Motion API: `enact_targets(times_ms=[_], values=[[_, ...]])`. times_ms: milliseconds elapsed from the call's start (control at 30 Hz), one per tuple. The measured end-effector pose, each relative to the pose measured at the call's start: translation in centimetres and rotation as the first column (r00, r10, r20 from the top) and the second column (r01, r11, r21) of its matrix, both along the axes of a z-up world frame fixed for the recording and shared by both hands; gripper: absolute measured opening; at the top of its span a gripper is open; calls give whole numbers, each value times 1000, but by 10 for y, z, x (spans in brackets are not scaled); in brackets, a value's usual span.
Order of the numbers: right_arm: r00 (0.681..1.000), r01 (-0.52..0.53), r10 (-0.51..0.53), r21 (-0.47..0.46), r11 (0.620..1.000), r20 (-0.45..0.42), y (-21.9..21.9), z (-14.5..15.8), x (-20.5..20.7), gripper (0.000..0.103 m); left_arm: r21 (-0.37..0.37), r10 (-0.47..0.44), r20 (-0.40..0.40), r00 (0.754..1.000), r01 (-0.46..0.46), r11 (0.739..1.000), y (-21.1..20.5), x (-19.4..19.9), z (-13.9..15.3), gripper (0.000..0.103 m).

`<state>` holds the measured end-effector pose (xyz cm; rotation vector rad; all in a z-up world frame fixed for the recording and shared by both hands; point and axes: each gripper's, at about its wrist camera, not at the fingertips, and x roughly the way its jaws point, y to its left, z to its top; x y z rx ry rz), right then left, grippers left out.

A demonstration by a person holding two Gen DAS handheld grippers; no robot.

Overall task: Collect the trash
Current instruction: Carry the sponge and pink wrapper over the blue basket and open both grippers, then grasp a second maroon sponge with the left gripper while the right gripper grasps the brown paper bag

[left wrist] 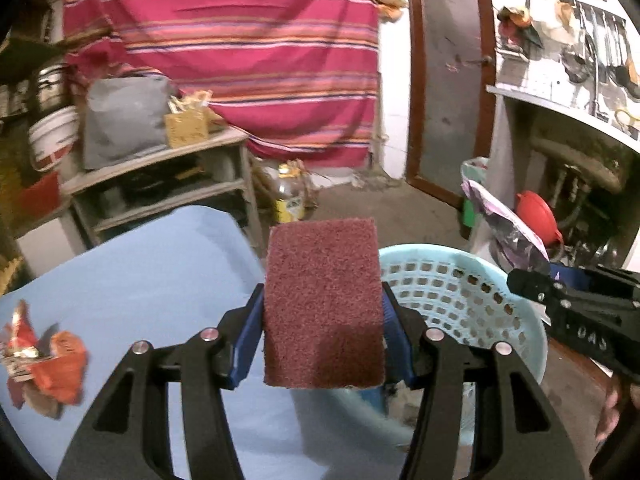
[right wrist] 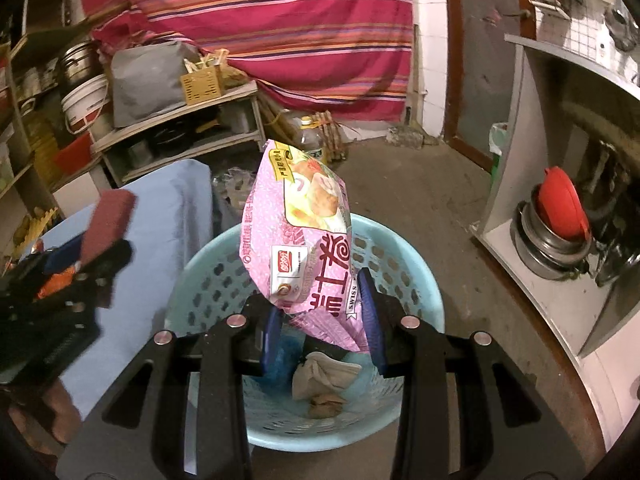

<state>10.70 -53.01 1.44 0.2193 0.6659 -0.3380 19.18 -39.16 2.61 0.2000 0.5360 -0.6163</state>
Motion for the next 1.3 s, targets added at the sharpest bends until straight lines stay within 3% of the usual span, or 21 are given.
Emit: enact_targets(times_ms=[333,400,433,567,933,1033,1100,1300], values=[[998,56,-56,29,998,-14,-25,-9,-9,36,33,-73,-100,992,76,997,-51,23,-19,57],[998,55,-55,28,998,-22,-25,-11,-8,36,27,-74,-114,991,78,997,-50,25,-20,76],[998,54,-53,29,998,-25,-25,-12,-7,36,20,-77,-114,990,80,997,-49,24,-20,77],[998,49,-48,34,998,-28,-24,-13,-2,36,59,-75,-87,993,80,995,-45,16,-20,77],[997,23,-18,63,998,-71,-18,-28,24,38,52,-6,-67,998,9,999,8,9,-8,80],[996,19,-14,63,998,-86,-13,-34,32,44,52,12,-60,998,-9,999,24,8,-4,80],[995,17,-12,54,998,-100,-9,-37,37,64,53,21,-57,998,-18,998,33,7,-1,82],[990,24,-24,-1,1000,-136,4,-42,45,82,56,80,-25,996,-79,995,69,8,6,87]])
